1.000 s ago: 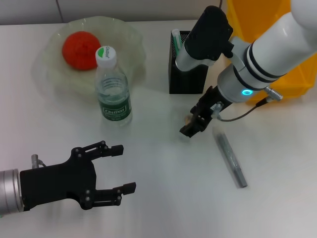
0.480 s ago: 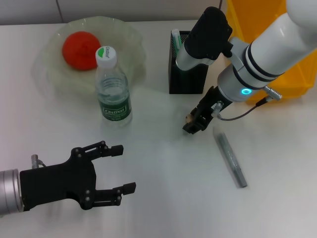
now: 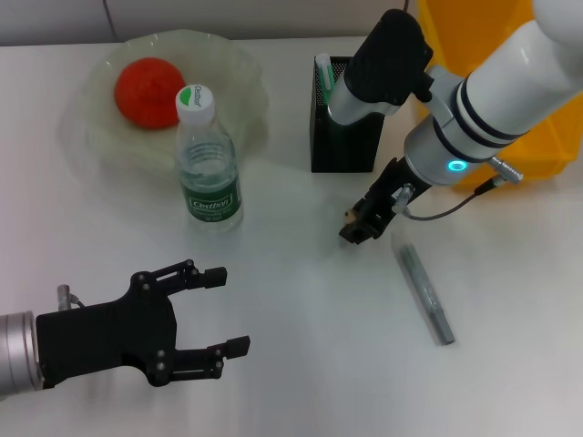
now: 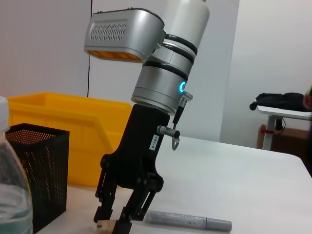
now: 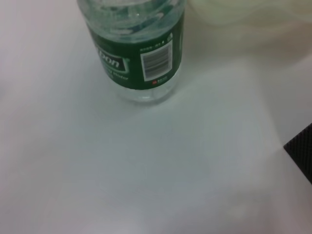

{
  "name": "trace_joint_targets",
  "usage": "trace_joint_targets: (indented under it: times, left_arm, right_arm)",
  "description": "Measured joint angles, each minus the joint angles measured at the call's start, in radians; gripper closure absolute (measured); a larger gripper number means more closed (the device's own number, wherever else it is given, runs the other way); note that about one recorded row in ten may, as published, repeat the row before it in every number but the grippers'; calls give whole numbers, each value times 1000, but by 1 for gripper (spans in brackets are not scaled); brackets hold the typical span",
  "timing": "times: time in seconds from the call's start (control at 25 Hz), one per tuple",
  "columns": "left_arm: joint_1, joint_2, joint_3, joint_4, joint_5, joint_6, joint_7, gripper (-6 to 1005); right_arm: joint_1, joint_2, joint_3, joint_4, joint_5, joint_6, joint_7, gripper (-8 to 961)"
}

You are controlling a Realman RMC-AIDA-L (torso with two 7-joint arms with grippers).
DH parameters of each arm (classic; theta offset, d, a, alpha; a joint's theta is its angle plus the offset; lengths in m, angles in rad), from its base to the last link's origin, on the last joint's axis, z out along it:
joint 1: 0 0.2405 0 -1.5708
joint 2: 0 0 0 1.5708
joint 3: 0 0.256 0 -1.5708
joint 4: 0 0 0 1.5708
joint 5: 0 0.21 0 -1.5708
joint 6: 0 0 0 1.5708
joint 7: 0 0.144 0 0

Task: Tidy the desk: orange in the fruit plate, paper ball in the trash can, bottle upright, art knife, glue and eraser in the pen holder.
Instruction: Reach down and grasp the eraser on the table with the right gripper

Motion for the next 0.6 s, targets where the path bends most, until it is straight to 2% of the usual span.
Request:
trace_joint_targets:
  times: [0.28, 0.6]
  left_arm:
    - [0, 0, 0, 0, 0, 1, -1, 142]
    - [2, 0, -1, 4, 0, 4, -3, 142]
  right_arm:
    - [-23, -2, 24, -50, -1, -24, 1, 567]
    - [-68, -2, 103, -173, -16, -87, 17, 724]
